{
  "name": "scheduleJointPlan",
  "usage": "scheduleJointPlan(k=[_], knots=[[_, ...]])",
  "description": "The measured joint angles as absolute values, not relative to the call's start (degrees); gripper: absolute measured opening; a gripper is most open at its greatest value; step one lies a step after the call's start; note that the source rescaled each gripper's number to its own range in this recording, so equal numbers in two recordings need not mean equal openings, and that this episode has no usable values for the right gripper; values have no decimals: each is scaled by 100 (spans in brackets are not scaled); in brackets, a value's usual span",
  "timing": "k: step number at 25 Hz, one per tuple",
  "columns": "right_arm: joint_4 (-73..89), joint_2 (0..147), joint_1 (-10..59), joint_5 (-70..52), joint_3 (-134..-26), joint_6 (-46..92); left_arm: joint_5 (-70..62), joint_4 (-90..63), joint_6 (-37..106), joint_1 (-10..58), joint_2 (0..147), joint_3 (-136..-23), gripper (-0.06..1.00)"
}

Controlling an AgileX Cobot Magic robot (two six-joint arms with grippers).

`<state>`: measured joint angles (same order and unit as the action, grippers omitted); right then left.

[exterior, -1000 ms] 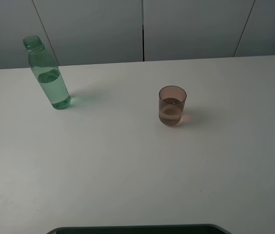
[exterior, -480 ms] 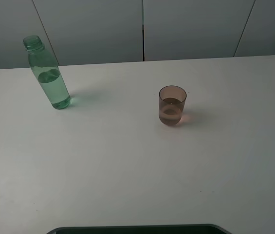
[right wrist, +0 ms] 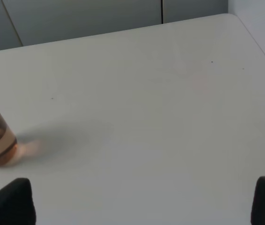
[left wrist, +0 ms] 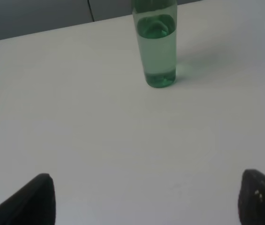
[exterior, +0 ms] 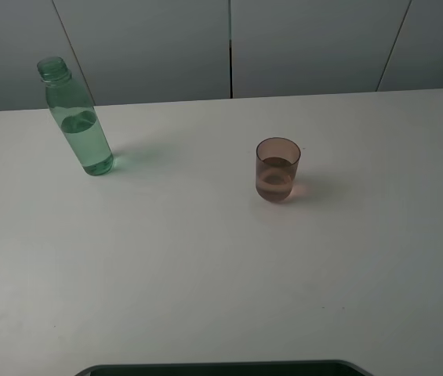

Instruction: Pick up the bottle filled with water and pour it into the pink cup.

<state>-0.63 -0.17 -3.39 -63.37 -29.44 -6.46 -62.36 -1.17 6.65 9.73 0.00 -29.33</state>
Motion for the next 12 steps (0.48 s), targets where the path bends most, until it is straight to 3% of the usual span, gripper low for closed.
scheduleJointPlan(k=[12], knots=[[-63, -17, -339, -6337, -2944, -646, -6236, -117, 655, 973, 0, -2933, 100]])
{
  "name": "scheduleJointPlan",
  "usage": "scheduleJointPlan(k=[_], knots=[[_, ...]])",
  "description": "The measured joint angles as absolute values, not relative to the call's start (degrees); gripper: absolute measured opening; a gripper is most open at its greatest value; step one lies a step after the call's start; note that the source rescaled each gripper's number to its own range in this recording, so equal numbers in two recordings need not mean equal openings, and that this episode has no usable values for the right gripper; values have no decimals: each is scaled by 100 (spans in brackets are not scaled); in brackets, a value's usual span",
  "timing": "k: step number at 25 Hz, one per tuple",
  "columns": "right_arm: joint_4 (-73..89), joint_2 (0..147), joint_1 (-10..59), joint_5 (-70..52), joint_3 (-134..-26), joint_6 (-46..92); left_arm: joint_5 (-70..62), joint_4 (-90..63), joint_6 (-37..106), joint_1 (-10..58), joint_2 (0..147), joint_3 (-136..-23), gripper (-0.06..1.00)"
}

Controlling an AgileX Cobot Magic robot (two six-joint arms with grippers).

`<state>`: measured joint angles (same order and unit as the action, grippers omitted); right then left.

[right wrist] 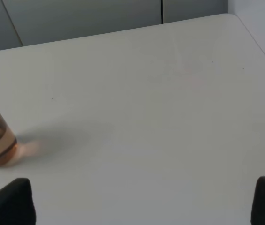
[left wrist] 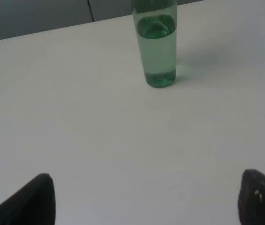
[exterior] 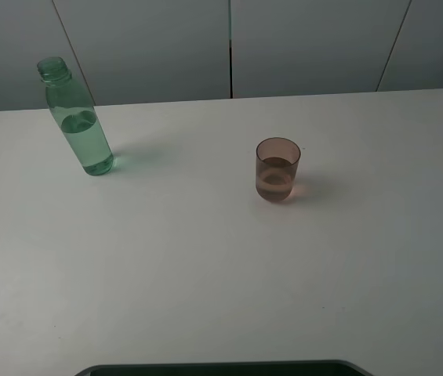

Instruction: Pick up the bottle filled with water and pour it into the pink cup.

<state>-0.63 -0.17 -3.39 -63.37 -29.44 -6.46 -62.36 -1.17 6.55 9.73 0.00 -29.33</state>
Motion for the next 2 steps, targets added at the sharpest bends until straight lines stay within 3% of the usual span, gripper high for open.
scheduleJointPlan(k=[2], knots=[[-63, -17, -339, -6337, -2944, -646, -6236, -117, 655, 973, 0, -2933, 100]])
